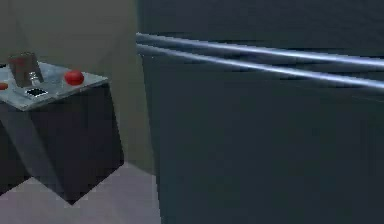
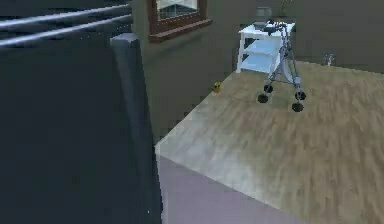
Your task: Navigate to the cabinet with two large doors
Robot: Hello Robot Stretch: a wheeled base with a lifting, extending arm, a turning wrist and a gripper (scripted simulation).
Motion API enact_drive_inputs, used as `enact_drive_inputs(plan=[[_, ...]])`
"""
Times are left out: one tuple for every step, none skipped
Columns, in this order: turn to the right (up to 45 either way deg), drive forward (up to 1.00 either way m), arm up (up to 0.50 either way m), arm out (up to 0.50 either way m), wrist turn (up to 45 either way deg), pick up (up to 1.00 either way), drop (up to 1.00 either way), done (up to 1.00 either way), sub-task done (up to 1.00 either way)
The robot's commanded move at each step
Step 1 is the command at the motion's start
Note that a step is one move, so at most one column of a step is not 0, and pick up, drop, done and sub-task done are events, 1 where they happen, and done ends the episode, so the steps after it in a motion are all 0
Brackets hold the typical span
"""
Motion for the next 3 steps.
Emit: enact_drive_inputs(plan=[[-45.0,0.0,0.0,0.0,0.0,0.0,0.0,0.0,0.0],[-45.0,0.0,0.0,0.0,0.0,0.0,0.0,0.0,0.0],[-45.0,0.0,0.0,0.0,0.0,0.0,0.0,0.0,0.0]])
